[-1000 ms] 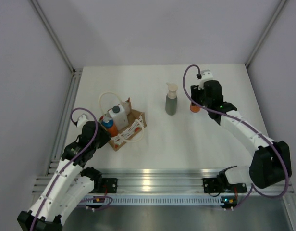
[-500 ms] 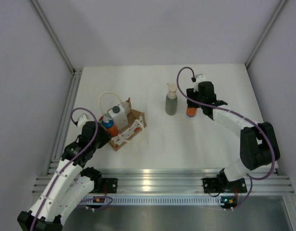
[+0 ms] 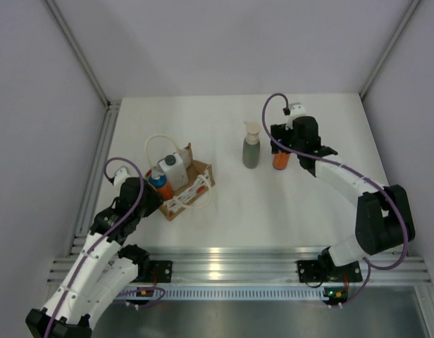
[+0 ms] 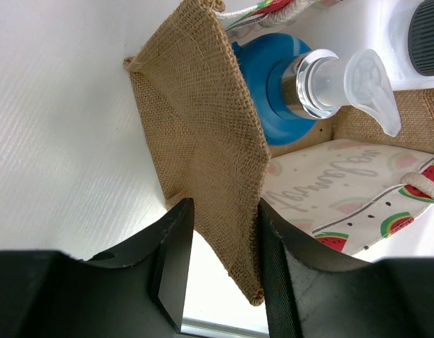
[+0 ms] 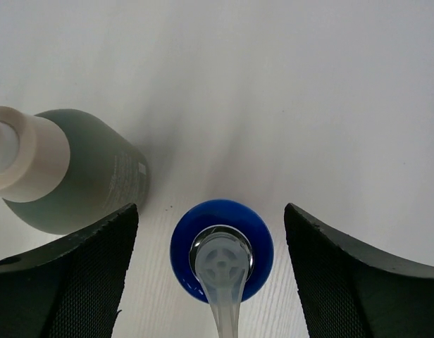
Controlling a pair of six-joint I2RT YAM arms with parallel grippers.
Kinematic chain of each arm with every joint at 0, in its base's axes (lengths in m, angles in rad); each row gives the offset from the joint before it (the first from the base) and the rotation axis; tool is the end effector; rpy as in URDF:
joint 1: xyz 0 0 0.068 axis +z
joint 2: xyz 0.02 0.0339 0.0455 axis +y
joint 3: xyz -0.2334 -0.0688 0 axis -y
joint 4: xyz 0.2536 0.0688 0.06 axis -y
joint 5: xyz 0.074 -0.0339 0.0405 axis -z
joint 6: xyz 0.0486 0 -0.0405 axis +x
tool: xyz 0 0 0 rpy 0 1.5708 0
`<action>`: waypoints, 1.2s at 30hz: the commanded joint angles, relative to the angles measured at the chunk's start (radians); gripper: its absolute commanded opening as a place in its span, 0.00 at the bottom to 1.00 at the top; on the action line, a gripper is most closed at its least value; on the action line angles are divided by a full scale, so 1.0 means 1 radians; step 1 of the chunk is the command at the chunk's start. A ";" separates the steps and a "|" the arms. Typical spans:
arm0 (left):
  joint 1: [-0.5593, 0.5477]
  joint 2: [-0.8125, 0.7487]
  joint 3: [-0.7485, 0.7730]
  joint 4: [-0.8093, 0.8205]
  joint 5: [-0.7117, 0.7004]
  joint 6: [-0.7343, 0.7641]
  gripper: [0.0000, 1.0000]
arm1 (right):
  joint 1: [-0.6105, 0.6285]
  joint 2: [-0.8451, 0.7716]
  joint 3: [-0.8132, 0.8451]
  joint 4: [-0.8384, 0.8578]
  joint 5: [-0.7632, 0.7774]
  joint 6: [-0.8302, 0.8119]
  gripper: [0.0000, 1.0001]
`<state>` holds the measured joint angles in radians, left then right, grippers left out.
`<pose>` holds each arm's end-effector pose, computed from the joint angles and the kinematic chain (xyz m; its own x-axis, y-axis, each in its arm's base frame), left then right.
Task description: Take the personal care products out of the canvas bag
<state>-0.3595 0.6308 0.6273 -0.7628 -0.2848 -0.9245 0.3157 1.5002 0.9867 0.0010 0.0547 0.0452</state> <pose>0.1660 -0.0478 0.2266 -0.5092 -0.6271 -0.5894 -0.4290 0.7787 -0.4578 0.3437 0.1095 0.2139 -0.4776 -0.1085 -0.8718 -0.2434 0.9698 0.0126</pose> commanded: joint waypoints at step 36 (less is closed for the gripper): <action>0.005 -0.028 -0.008 0.005 -0.037 -0.046 0.46 | 0.684 0.158 0.328 0.185 -0.315 -0.085 0.76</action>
<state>-0.3588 0.6048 0.6258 -0.7647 -0.3000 -0.9516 0.9874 1.6222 1.2430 0.0917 -0.2272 0.0086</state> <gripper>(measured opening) 0.461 0.778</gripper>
